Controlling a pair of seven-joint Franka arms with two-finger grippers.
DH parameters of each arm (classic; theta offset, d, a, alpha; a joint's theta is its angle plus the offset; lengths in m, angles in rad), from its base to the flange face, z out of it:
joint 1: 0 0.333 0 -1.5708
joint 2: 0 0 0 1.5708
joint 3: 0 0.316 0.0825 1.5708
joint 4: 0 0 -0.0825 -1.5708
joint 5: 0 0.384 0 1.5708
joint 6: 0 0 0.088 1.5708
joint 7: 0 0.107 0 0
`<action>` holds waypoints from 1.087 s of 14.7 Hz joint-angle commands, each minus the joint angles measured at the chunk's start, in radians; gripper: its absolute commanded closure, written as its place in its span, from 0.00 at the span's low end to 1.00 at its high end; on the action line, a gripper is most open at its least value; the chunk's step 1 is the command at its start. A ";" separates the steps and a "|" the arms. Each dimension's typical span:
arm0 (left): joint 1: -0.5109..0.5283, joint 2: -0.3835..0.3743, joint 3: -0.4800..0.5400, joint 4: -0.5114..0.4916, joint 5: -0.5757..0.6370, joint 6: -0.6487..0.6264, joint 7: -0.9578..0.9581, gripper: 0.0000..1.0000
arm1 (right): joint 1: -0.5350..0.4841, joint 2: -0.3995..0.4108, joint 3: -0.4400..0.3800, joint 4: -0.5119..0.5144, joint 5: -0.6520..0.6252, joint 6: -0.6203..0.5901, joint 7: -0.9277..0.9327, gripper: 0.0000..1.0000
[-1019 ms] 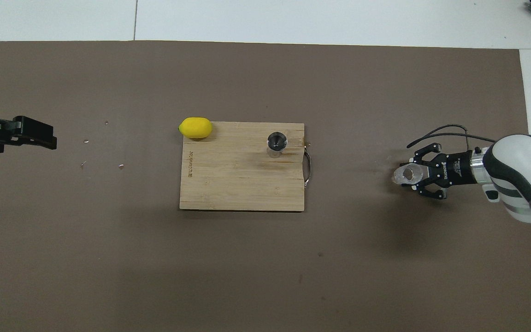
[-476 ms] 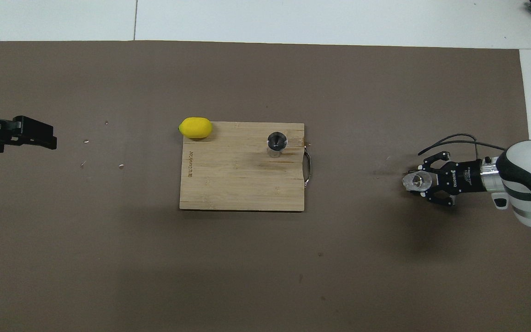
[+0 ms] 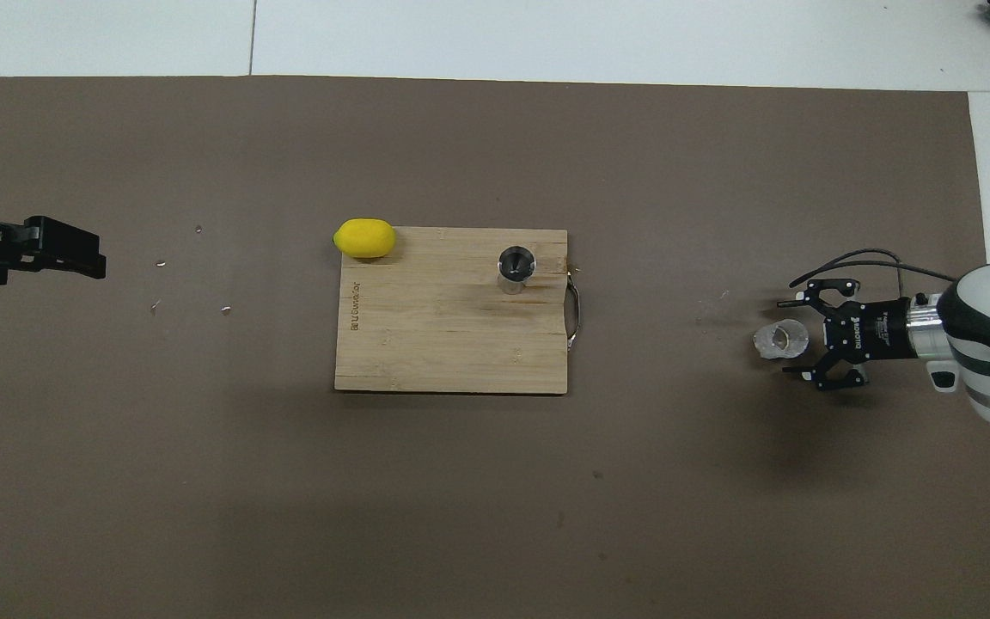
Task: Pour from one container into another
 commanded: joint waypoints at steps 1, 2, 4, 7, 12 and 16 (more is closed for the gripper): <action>-0.006 -0.027 0.010 -0.031 -0.011 0.010 0.000 0.00 | -0.042 -0.066 0.004 -0.044 -0.065 0.010 -0.038 0.00; -0.006 -0.027 0.010 -0.031 -0.011 0.010 0.001 0.00 | -0.046 -0.077 0.004 -0.044 -0.104 0.010 -0.039 0.00; -0.006 -0.027 0.010 -0.031 -0.011 0.010 0.000 0.00 | -0.051 -0.106 0.004 -0.043 -0.161 0.010 -0.045 0.00; -0.006 -0.027 0.010 -0.031 -0.011 0.010 0.001 0.00 | -0.039 -0.150 0.007 -0.036 -0.297 0.003 -0.145 0.00; -0.006 -0.027 0.010 -0.031 -0.011 0.010 0.001 0.00 | 0.023 -0.224 0.016 -0.026 -0.490 -0.043 -0.249 0.00; -0.006 -0.027 0.010 -0.031 -0.011 0.010 0.000 0.00 | 0.148 -0.282 0.018 -0.023 -0.612 -0.052 -0.349 0.00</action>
